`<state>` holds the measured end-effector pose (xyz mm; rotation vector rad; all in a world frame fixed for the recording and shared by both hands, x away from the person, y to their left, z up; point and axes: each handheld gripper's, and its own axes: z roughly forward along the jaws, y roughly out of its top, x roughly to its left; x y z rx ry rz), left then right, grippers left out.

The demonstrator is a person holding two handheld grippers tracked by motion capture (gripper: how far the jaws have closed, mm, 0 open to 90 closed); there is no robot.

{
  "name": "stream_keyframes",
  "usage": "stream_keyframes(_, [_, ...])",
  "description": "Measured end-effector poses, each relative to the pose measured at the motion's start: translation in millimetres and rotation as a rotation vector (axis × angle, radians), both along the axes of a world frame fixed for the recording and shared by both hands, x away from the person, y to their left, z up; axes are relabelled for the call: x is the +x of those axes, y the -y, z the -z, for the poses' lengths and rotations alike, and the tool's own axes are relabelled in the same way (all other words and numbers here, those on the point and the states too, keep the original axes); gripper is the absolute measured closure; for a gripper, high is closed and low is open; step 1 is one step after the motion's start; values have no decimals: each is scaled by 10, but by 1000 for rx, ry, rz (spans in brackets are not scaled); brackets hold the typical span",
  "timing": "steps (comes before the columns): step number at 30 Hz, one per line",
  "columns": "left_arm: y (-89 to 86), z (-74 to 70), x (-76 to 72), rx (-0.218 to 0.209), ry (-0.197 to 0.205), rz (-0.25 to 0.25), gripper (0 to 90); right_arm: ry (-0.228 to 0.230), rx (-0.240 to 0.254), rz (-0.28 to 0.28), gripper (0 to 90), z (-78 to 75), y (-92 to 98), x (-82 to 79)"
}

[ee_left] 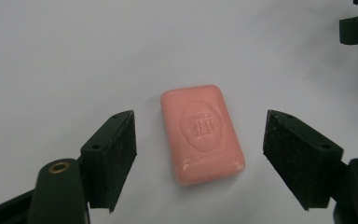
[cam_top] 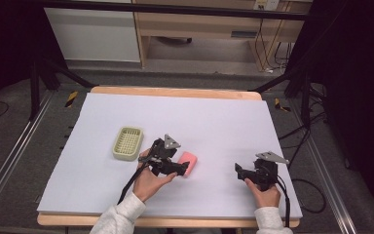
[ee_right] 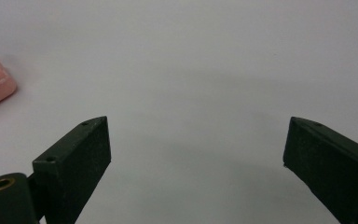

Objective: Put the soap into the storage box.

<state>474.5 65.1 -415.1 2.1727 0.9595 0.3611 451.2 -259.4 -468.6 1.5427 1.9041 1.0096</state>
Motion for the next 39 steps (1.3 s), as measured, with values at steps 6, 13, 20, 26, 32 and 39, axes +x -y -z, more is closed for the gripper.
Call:
stream_keyframes(6, [71,62,26,13,-21,-5,249,-1,1,-2,77,1,-1,1])
stream_keyframes(13, [182,175,73,41,-47,0,247,10,7,-4,80,-9,4,-6])
stream_keyframes(20, [243,254,109,68,-70,-5,243,4,8,-6,80,-9,-1,-5])
stream_keyframes(26, [279,312,146,83,-82,-13,243,-1,4,-7,82,-4,-5,-1])
stream_keyframes(32, [318,394,196,92,-103,-23,259,-1,4,-7,83,-2,-2,1])
stream_keyframes(39, [343,442,238,91,-123,-41,312,-4,4,-9,86,-1,-2,2])
